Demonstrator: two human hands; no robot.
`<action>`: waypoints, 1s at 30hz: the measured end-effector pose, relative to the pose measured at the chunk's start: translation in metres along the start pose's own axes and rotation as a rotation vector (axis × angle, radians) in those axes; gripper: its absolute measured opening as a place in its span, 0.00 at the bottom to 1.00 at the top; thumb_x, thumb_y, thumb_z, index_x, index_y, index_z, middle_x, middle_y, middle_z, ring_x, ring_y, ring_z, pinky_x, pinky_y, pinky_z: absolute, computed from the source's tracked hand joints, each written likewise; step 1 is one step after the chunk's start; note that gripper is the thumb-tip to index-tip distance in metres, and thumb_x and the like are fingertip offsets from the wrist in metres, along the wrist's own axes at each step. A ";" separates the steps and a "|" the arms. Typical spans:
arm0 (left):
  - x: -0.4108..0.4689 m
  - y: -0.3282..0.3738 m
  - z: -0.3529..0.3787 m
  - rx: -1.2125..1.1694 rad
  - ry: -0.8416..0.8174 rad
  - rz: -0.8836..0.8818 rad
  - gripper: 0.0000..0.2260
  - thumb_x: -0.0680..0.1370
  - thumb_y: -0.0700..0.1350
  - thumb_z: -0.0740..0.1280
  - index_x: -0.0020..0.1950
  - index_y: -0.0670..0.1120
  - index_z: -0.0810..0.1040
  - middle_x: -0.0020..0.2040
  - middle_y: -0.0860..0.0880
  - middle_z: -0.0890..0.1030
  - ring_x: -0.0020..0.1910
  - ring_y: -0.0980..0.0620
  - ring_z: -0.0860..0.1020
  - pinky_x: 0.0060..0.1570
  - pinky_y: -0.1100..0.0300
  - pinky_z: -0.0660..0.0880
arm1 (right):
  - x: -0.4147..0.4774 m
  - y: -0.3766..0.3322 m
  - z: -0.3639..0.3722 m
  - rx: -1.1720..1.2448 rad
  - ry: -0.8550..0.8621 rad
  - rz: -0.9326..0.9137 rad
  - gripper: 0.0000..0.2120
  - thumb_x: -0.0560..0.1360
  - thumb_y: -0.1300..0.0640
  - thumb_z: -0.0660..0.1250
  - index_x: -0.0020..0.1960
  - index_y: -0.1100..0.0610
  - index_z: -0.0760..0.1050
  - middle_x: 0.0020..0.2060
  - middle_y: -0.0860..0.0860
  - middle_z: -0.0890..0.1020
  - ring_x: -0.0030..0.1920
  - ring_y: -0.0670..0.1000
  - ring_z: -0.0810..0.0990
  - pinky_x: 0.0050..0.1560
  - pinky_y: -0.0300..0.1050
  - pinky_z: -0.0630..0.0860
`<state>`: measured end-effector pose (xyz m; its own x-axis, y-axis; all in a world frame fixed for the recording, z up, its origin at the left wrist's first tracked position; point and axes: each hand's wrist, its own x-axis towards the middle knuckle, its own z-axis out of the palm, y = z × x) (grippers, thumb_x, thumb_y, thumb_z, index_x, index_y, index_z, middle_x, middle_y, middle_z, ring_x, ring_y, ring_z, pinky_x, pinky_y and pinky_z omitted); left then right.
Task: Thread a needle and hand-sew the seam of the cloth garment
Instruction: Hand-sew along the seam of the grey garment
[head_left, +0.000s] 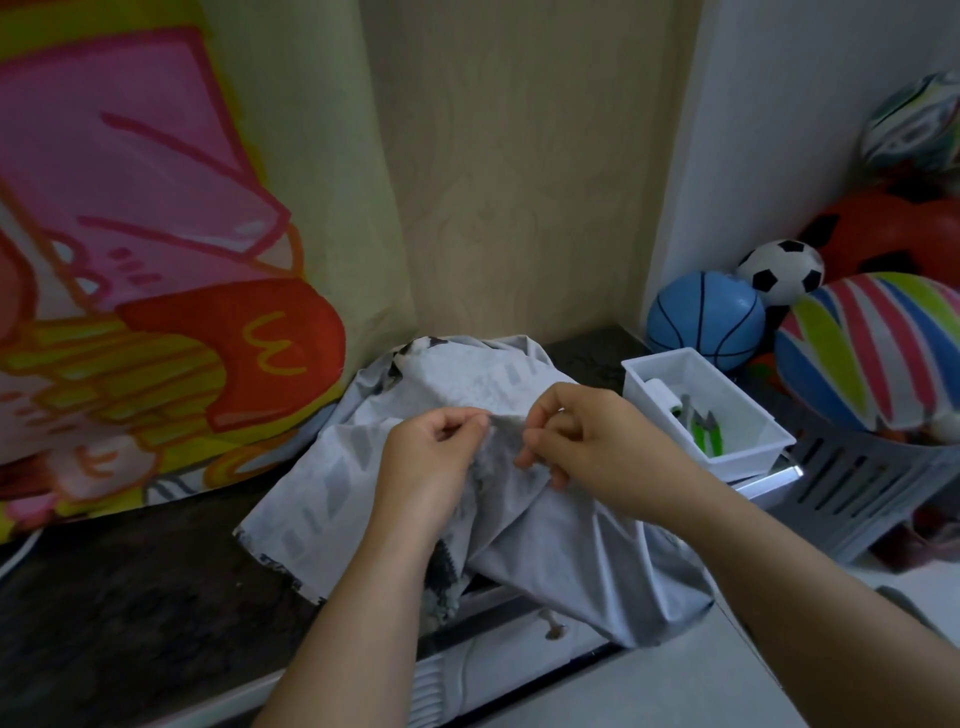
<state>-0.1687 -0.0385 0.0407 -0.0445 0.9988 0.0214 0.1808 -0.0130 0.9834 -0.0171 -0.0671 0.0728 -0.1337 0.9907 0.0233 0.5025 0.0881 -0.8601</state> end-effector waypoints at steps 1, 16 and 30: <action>0.000 0.000 0.000 -0.017 0.004 -0.007 0.05 0.77 0.44 0.68 0.43 0.53 0.80 0.42 0.57 0.82 0.42 0.65 0.79 0.38 0.75 0.71 | -0.001 -0.001 -0.001 0.004 -0.017 -0.022 0.04 0.77 0.60 0.64 0.43 0.55 0.74 0.38 0.47 0.85 0.29 0.39 0.76 0.37 0.34 0.76; -0.009 0.008 0.002 -0.020 -0.174 0.175 0.07 0.77 0.42 0.68 0.42 0.53 0.82 0.40 0.59 0.84 0.44 0.63 0.81 0.43 0.73 0.73 | -0.003 -0.007 -0.033 -0.035 0.331 0.084 0.09 0.76 0.46 0.65 0.43 0.49 0.81 0.39 0.52 0.84 0.40 0.48 0.81 0.38 0.33 0.73; -0.007 0.002 0.000 0.039 -0.311 0.157 0.07 0.78 0.42 0.67 0.43 0.51 0.81 0.39 0.56 0.83 0.43 0.59 0.80 0.46 0.68 0.75 | 0.006 -0.001 -0.036 1.061 0.468 0.264 0.08 0.81 0.58 0.57 0.46 0.59 0.72 0.41 0.53 0.82 0.32 0.48 0.78 0.38 0.41 0.73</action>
<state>-0.1682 -0.0456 0.0426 0.2876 0.9514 0.1102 0.1992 -0.1719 0.9647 0.0125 -0.0572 0.0927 0.3034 0.9262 -0.2236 -0.5200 -0.0357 -0.8534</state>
